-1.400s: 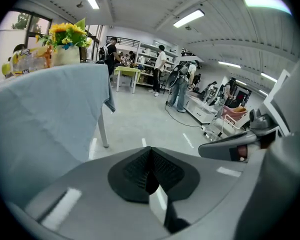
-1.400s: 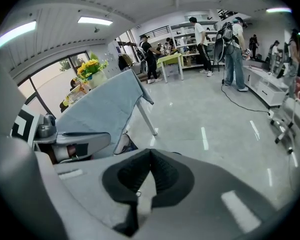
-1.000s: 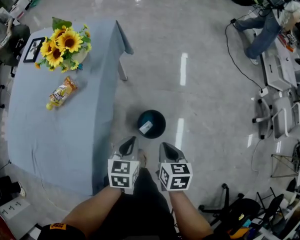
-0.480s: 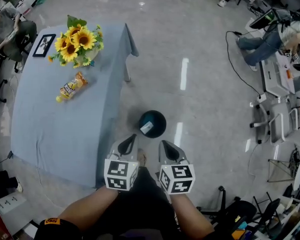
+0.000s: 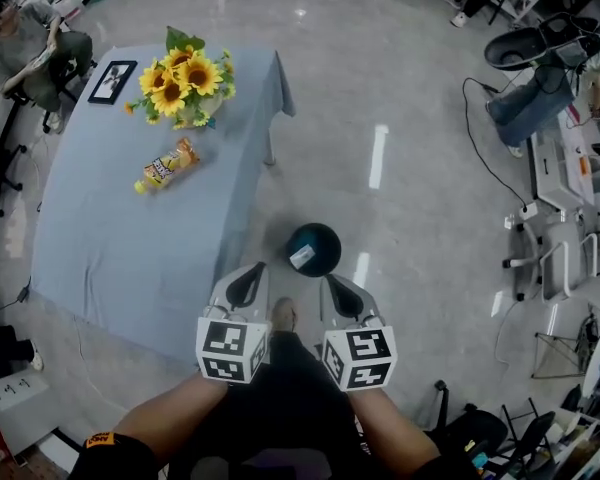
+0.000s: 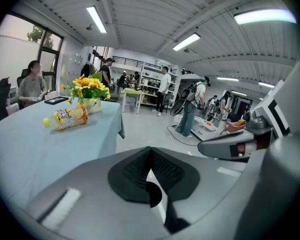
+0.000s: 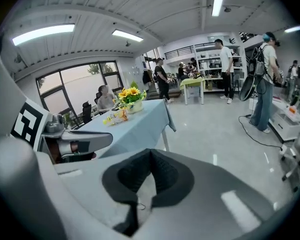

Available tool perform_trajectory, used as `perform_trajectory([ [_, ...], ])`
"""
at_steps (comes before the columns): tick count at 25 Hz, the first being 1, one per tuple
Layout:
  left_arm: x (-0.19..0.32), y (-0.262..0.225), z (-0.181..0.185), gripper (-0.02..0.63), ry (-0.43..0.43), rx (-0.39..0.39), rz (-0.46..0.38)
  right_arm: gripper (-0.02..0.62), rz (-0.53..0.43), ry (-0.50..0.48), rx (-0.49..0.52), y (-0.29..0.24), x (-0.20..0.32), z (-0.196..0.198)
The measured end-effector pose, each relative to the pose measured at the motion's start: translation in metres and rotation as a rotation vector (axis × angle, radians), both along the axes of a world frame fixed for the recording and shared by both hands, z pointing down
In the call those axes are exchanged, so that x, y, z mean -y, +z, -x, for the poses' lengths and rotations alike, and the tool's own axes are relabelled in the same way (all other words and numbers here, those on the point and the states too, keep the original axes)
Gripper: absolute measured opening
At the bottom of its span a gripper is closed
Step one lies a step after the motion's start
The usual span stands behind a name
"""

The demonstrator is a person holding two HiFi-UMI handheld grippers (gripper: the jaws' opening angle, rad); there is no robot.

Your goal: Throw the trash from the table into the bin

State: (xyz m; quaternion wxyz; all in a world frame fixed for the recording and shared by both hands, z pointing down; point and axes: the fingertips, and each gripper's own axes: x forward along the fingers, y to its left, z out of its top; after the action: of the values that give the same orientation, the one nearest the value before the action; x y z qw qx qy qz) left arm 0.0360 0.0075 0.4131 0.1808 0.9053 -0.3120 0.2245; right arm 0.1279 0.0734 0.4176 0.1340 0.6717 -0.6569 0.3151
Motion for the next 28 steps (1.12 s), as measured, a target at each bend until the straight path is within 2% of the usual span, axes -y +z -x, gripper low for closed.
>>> perform_trajectory([
  [15,0.013,-0.030,0.046,0.008,-0.092,-0.045,-0.022,-0.002,-0.046,-0.083,-0.027,-0.029,0.021,0.031],
  [23,0.004,-0.031,0.041,0.006,-0.035,-0.043,-0.019,-0.002,-0.045,-0.098,-0.035,-0.030,0.024,0.037],
  [28,0.003,-0.033,0.043,0.006,-0.040,-0.042,-0.029,-0.002,-0.045,-0.093,-0.038,-0.031,0.021,0.037],
])
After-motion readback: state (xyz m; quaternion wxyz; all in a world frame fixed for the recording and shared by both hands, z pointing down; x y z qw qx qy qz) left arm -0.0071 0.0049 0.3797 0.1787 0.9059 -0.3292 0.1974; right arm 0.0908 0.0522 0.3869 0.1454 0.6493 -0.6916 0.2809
